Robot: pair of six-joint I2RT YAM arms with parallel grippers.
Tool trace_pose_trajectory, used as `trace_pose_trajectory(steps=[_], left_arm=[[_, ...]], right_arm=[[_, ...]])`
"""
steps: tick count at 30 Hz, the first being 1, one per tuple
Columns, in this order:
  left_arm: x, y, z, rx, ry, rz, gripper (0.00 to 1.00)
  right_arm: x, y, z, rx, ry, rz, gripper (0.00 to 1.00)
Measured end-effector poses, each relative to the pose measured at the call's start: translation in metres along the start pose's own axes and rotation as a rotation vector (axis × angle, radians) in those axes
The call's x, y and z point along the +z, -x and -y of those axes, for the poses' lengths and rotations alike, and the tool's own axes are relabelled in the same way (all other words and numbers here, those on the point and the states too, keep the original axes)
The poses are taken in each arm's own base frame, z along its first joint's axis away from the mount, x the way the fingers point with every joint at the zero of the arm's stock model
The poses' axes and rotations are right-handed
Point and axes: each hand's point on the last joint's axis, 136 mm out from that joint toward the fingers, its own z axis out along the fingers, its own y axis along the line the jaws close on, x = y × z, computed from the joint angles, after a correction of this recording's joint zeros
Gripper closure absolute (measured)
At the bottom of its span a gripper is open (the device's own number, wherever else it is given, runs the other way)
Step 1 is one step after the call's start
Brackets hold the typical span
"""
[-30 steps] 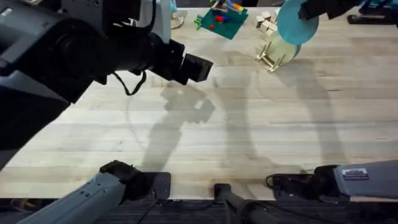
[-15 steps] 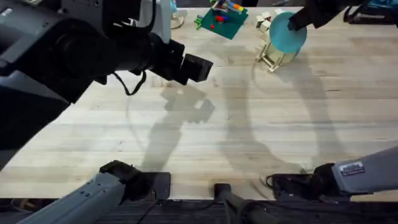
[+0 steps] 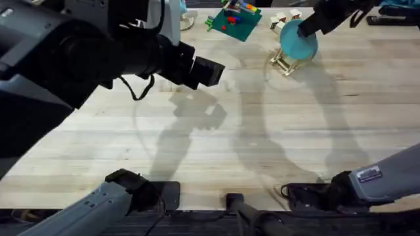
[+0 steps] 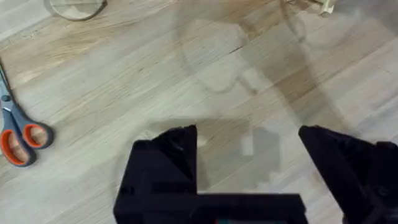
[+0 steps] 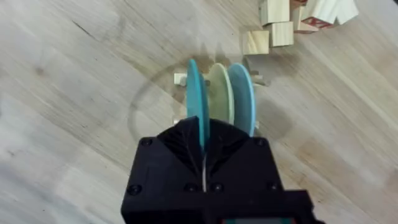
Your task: Pick up the plates from the table one by one and place each into a slot on the dish rack.
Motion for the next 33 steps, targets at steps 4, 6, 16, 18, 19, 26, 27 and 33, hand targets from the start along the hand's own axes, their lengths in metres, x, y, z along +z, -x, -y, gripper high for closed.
trace_pose_trajectory(steps=[4, 6, 16, 18, 19, 26, 27, 33], left_arm=[[0.0, 0.0, 0.0, 0.0, 0.0, 0.0, 0.006], [0.0, 0.0, 0.0, 0.0, 0.0, 0.0, 0.007], [0.0, 0.0, 0.0, 0.0, 0.0, 0.0, 0.007], [0.0, 0.0, 0.0, 0.0, 0.0, 0.0, 0.007], [0.0, 0.0, 0.0, 0.0, 0.0, 0.0, 0.006], [0.0, 0.0, 0.0, 0.0, 0.0, 0.0, 0.006], [0.0, 0.0, 0.0, 0.0, 0.0, 0.0, 0.006], [0.0, 0.0, 0.0, 0.0, 0.0, 0.0, 0.006]], right_arm=[[0.004, -0.001, 0.0, 0.002, 0.005, -0.007, 0.971], [0.004, -0.001, 0.0, 0.002, 0.004, -0.006, 0.971], [0.013, -0.004, 0.0, 0.006, 0.019, -0.026, 0.971], [0.018, -0.007, 0.0, 0.009, 0.027, -0.038, 0.971], [0.019, -0.008, -0.001, 0.01, 0.03, -0.042, 0.971], [0.022, -0.009, -0.001, 0.012, 0.034, -0.048, 0.971], [0.022, -0.009, -0.001, 0.012, 0.034, -0.048, 0.971], [0.022, -0.009, -0.001, 0.012, 0.034, -0.048, 0.971]])
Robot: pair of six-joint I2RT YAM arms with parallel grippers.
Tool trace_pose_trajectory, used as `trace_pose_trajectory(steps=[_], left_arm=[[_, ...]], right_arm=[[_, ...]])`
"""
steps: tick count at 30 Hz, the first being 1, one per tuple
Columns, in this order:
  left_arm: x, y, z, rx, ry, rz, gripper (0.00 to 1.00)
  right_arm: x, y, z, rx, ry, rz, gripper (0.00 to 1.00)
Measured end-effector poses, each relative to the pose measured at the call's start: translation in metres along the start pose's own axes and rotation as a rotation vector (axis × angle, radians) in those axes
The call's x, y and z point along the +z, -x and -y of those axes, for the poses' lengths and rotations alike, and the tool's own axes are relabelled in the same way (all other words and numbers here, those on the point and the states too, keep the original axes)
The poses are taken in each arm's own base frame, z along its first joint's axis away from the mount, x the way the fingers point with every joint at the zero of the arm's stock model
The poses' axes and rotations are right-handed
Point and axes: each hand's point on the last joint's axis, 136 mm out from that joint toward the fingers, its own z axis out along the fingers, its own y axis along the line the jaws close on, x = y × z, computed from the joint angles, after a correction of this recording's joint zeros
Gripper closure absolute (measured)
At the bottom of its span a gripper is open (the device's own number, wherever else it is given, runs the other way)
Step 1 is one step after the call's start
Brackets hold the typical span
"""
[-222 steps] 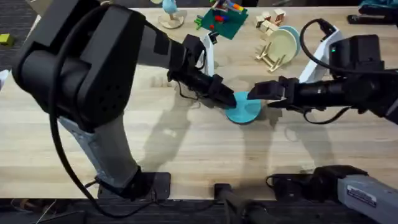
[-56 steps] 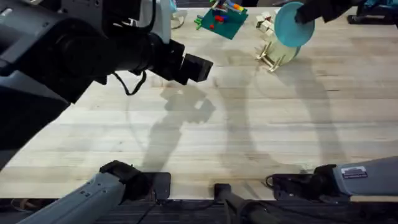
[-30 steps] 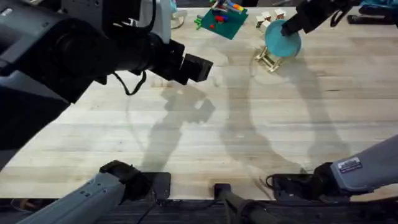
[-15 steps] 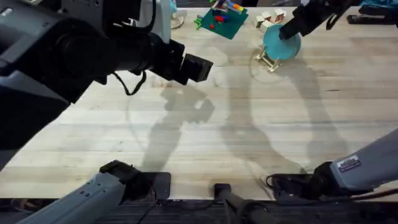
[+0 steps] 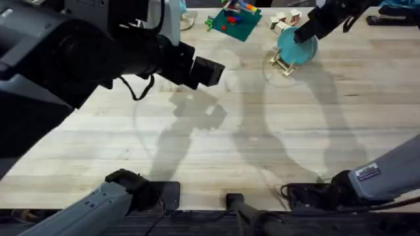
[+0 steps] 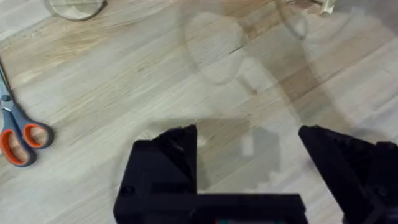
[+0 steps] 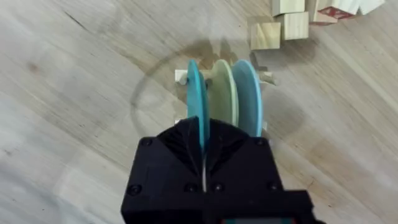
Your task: Pick up the plates from the table one by one and place each into a slot on the dish rack.
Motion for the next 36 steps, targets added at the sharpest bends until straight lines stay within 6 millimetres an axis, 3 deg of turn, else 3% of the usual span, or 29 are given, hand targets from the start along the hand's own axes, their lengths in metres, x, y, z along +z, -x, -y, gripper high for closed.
trace_pose_trajectory(steps=[6, 29, 33, 36], left_arm=[[0.0, 0.0, 0.0, 0.0, 0.0, 0.0, 0.006], [0.0, 0.0, 0.0, 0.0, 0.0, 0.0, 0.007], [0.0, 0.0, 0.0, 0.0, 0.0, 0.0, 0.007], [0.0, 0.0, 0.0, 0.0, 0.0, 0.0, 0.006]], right_arm=[[0.0, 0.0, 0.0, 0.0, 0.001, 0.0, 0.903], [-0.001, 0.001, 0.0, 0.0, -0.001, 0.002, 0.879], [-0.012, 0.007, 0.002, -0.006, -0.017, 0.025, 0.856], [-0.033, 0.014, 0.002, -0.014, -0.044, 0.061, 0.835]])
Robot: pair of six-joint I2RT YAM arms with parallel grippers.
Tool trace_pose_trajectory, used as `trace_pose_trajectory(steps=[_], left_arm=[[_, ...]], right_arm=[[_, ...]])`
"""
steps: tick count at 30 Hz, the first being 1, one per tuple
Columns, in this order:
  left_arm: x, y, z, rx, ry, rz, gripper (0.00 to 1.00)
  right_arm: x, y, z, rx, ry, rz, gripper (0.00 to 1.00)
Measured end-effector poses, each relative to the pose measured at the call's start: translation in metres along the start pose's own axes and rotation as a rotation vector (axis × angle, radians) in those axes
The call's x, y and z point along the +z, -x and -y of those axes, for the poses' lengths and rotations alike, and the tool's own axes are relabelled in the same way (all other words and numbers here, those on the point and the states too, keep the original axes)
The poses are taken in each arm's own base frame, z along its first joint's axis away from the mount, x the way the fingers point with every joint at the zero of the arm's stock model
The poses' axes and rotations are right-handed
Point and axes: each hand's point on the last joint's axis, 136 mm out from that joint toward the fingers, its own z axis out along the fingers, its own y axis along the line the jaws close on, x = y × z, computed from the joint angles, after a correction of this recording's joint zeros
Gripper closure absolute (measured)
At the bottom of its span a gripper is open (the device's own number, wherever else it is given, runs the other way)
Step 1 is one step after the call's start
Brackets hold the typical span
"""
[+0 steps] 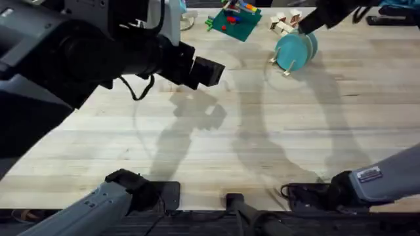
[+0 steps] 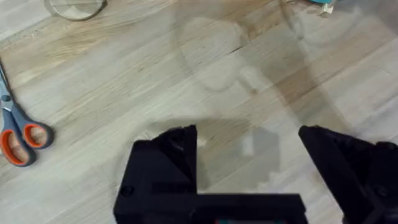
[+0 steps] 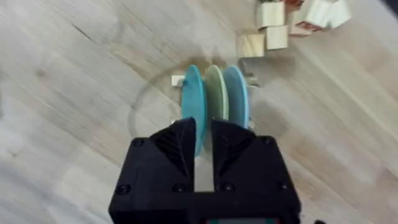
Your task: Pick up the plates from the table one by one and place each into a slot on the dish rack.
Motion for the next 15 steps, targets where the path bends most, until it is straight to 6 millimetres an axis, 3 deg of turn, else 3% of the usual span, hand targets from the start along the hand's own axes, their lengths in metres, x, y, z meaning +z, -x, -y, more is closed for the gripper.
trace_pose_trajectory(steps=[3, 5, 8, 10, 11, 15], left_arm=[[0.0, 0.0, 0.0, 0.0, 0.0, 0.0, 0.007], [0.0, 0.0, 0.0, 0.0, 0.0, 0.0, 0.007], [0.0, 0.0, 0.0, 0.0, 0.0, 0.0, 0.006], [0.0, 0.0, 0.0, 0.0, 0.0, 0.0, 0.006], [0.0, 0.0, 0.0, 0.0, 0.0, 0.0, 0.007], [0.0, 0.0, 0.0, 0.0, 0.0, 0.0, 0.006]], right_arm=[[-0.025, 0.004, -0.003, -0.007, -0.022, 0.03, 0.776], [-0.041, 0.004, -0.007, -0.01, -0.03, 0.042, 0.678], [-0.06, -0.001, -0.015, -0.01, -0.029, 0.041, 0.394], [-0.069, -0.007, -0.022, -0.007, -0.021, 0.029, 0.094], [-0.073, -0.01, -0.025, -0.009, -0.016, 0.023, 0.035], [-0.089, -0.017, -0.034, 0.02, -0.014, 0.02, 0.006]])
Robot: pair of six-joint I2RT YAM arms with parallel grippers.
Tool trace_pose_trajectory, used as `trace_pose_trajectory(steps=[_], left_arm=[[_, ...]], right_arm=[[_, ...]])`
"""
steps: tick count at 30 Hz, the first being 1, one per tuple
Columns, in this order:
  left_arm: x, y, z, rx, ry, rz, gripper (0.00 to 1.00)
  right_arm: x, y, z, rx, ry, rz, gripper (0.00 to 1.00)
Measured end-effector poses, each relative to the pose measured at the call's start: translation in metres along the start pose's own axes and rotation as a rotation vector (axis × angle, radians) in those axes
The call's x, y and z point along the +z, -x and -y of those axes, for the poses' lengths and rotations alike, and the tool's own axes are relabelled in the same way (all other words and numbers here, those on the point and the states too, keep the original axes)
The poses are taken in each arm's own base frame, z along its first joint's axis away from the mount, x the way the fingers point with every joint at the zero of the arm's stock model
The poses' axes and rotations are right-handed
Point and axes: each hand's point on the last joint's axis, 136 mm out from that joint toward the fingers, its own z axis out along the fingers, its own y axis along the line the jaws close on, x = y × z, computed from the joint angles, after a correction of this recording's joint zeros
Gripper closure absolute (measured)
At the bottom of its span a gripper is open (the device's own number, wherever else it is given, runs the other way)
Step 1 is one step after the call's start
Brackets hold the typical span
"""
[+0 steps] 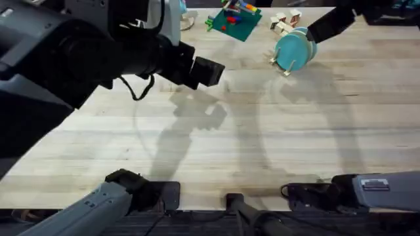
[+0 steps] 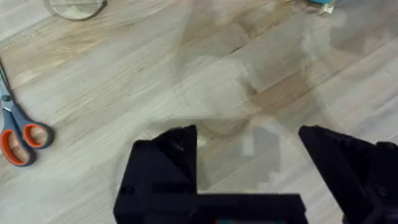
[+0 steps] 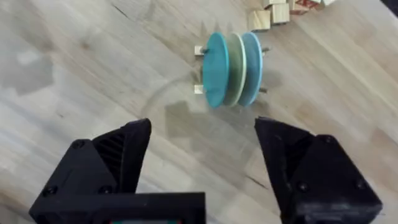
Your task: Pick up the plates from the table one by one and place each into a slot on the dish rack.
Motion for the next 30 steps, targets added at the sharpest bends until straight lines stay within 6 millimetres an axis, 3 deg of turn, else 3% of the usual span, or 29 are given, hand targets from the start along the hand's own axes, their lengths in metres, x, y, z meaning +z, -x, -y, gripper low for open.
trace_pose_trajectory(steps=[7, 17, 23, 30], left_arm=[[0.0, 0.0, 0.0, 0.0, 0.0, 0.0, 0.006], [0.0, 0.0, 0.0, 0.0, 0.0, 0.0, 0.006], [0.0, 0.0, 0.0, 0.0, 0.0, 0.0, 0.006], [0.0, 0.0, 0.0, 0.0, 0.0, 0.0, 0.007]], right_arm=[[-0.025, -0.004, -0.008, 0.07, -0.065, 0.094, 0.005], [-0.02, -0.072, -0.053, 0.137, -0.062, 0.096, 0.006], [-0.034, -0.076, -0.06, 0.147, -0.084, 0.139, 0.006], [-0.034, -0.081, -0.063, 0.161, -0.073, 0.12, 0.005]])
